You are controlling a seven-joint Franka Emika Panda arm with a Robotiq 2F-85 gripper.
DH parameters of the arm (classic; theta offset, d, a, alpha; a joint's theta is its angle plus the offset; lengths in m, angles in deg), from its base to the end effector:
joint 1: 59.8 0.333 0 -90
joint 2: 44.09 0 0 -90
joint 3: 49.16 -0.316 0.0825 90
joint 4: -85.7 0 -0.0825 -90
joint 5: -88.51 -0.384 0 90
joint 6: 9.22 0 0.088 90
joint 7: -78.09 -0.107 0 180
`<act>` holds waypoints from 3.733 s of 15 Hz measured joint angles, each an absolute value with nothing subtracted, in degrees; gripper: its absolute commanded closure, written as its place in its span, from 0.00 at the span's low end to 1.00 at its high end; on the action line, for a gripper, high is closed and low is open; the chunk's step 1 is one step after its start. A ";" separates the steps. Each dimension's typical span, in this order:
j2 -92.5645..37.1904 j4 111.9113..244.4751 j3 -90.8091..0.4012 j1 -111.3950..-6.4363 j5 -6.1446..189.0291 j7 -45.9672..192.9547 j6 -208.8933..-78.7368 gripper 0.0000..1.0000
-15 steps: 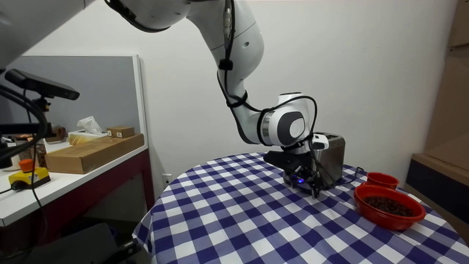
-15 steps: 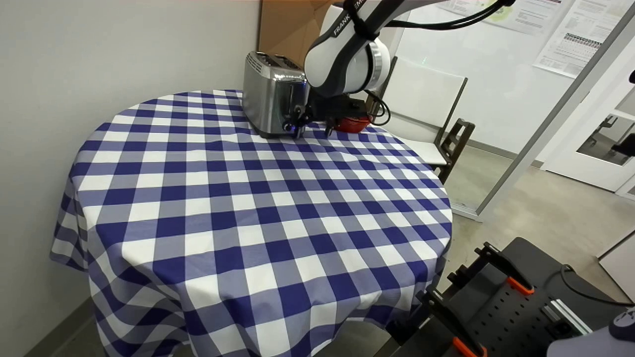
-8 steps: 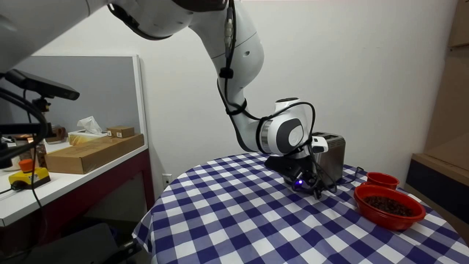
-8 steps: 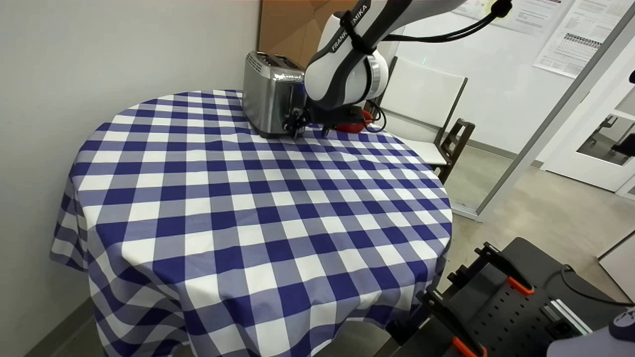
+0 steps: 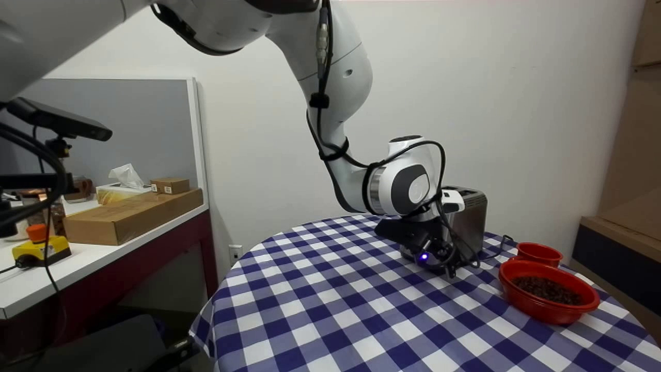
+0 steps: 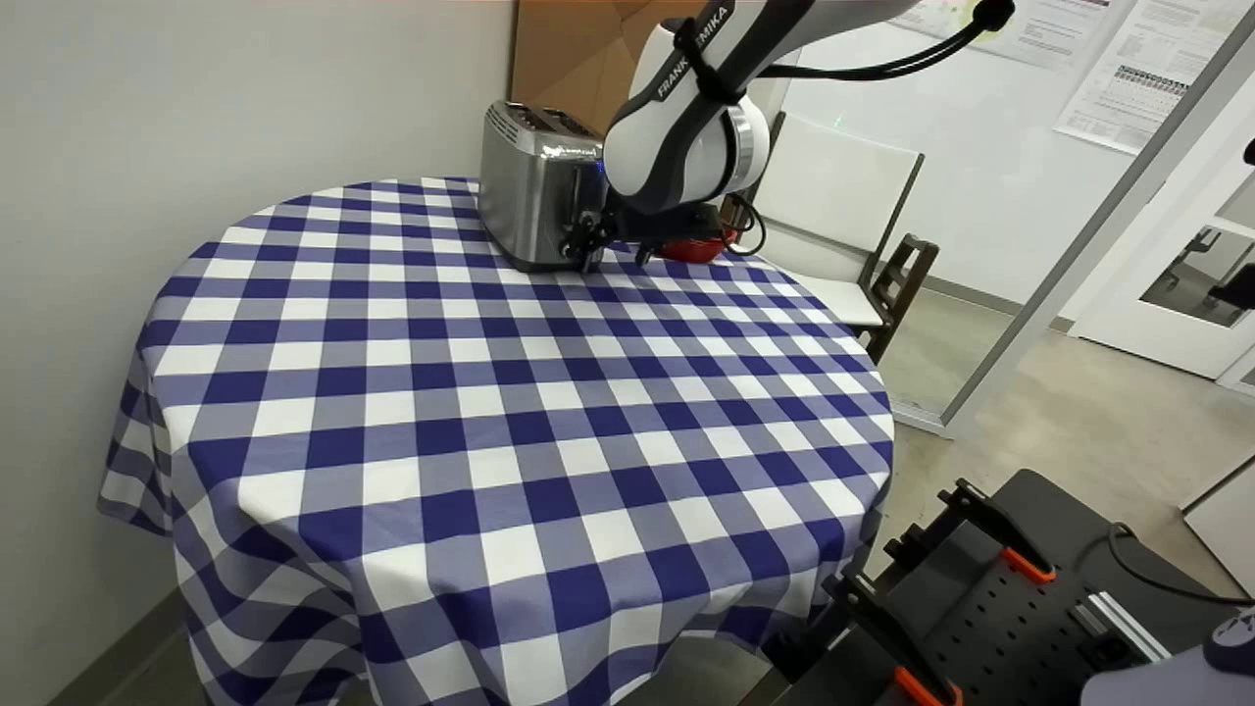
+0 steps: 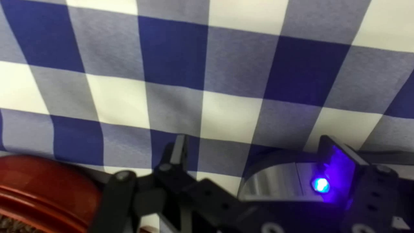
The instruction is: Push the toaster lever button
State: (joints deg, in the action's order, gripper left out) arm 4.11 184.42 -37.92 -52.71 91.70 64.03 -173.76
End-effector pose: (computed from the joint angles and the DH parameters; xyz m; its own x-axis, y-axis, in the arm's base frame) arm 0.6872 -0.0309 0.1382 0.9305 -0.1510 0.3336 -0.1933 -0.9763 0.0974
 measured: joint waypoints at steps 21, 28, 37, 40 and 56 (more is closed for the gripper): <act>0.53 183.68 -36.46 -51.78 94.52 64.47 -164.09 0.00; 1.02 183.67 -36.46 -51.83 94.61 64.47 -163.51 0.00; 2.85 183.44 -36.54 -51.81 94.61 64.12 -169.00 0.00; 3.35 183.45 -36.36 -51.74 94.61 64.13 -171.13 0.00; 3.74 184.35 -32.54 -48.69 94.61 64.48 -173.87 0.00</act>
State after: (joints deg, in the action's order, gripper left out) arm 3.74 184.35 -32.54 -48.69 94.61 64.48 -173.87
